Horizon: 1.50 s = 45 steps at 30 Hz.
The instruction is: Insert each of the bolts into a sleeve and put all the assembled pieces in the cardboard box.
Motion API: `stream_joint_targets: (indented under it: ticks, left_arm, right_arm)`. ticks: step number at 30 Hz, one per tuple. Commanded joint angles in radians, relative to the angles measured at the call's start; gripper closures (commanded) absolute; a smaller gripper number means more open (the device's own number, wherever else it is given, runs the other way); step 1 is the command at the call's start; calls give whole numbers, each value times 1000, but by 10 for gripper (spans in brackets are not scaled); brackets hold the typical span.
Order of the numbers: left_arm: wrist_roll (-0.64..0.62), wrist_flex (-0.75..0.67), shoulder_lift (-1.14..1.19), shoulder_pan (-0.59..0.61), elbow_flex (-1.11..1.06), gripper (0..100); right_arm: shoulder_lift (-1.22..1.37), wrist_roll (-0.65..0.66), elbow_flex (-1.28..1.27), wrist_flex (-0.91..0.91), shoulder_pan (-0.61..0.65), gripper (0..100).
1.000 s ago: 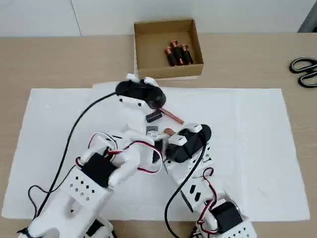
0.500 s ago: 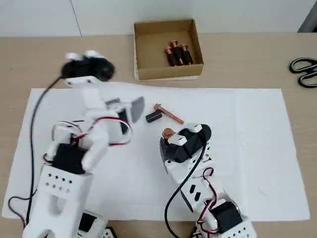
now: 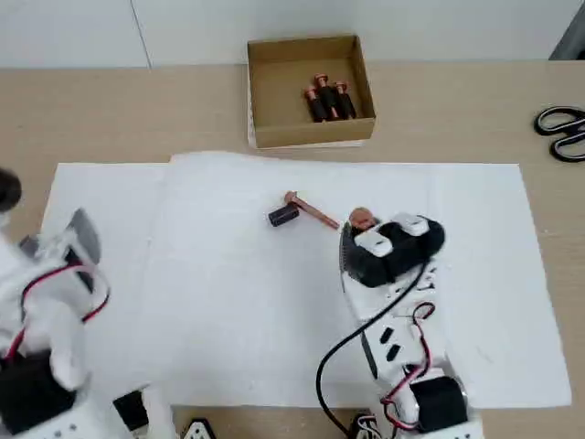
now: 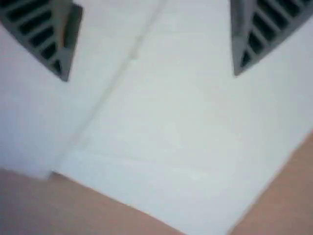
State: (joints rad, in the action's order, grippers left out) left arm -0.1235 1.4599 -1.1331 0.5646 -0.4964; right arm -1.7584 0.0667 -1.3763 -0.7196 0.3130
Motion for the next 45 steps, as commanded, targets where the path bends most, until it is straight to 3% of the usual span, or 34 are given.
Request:
stream_joint_targets:
  ticks: [1, 12, 24, 27, 36, 45]
  left_arm:
    - [138, 37, -103, 120, 10, 794]
    - [224, 38, -384, 259, -231, 795]
    - [288, 40, -535, 414, -297, 794]
    - [288, 66, -543, 419, -292, 794]
    - [288, 86, -543, 417, -291, 794]
    - [288, 87, -565, 414, -289, 795]
  right_arm:
    - [105, 26, 230, 21, -13, 995]
    - [951, 18, 878, 171, -81, 995]
    - [1848, 21, 1392, 522, -81, 995]
    - [2017, 21, 1531, 532, -79, 995]
    - [2353, 25, 1783, 533, -22, 991]
    - [2499, 26, 1857, 535, -16, 991]
